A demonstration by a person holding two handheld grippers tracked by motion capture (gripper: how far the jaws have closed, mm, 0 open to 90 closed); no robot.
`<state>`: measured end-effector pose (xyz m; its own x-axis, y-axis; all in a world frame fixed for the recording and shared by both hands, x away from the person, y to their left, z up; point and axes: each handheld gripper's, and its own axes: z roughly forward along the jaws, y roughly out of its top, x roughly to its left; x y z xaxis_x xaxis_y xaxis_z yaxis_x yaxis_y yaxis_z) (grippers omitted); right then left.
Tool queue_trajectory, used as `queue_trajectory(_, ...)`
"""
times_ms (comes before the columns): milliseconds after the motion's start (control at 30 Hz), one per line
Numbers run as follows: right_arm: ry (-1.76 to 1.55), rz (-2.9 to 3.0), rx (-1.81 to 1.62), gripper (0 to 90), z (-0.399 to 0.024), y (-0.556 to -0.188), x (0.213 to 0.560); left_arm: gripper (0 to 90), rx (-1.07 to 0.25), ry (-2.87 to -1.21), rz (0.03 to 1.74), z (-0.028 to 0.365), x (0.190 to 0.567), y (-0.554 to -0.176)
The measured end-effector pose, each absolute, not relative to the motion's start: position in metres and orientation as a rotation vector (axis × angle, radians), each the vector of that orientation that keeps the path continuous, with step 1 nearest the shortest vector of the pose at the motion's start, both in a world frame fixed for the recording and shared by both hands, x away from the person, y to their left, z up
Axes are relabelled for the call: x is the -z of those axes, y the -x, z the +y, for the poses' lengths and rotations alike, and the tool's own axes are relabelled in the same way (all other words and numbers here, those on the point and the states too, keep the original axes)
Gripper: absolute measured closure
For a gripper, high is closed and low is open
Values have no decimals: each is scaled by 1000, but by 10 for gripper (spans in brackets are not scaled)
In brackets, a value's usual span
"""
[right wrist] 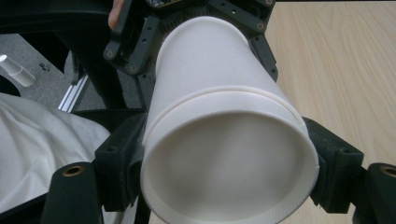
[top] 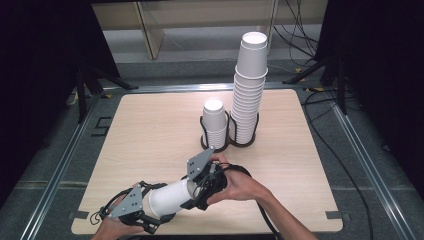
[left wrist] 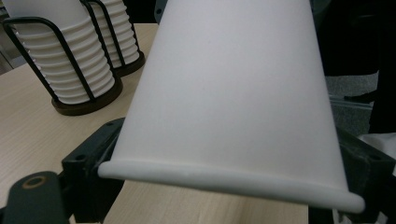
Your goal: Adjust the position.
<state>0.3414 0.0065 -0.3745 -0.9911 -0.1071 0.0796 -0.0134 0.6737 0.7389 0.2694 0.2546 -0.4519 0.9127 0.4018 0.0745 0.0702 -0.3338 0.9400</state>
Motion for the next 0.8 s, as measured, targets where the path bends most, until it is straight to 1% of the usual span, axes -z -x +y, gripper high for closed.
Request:
queue_trajectory(200,-97,-2738,1248,260,6,-343,374,110,-332,-1856,347,255,453,-270)
queue_trajectory(300,-101,-2721,1271,260,5,-345,374,108,-336,-1874,343,258,451,-271)
queue_trajectory(400,-86,-2705,1278,260,3,-346,375,109,-321,-1841,348,257,452,-271)
queue_trajectory(500,-99,-2693,1294,262,2,-348,376,120,-324,-1864,342,259,450,-271)
queue_trajectory(667,-97,-2679,1303,265,0,-350,377,149,-330,-1853,336,259,449,-271)
queue_trajectory(700,-88,-2670,1297,265,0,-349,378,152,-352,-1891,327,261,447,-271)
queue_trajectory(733,-92,-2668,1299,265,0,-350,378,155,-338,-1871,341,259,447,-270)
queue_trajectory(800,-101,-2668,1312,264,0,-351,378,160,-340,-1884,335,260,445,-271)
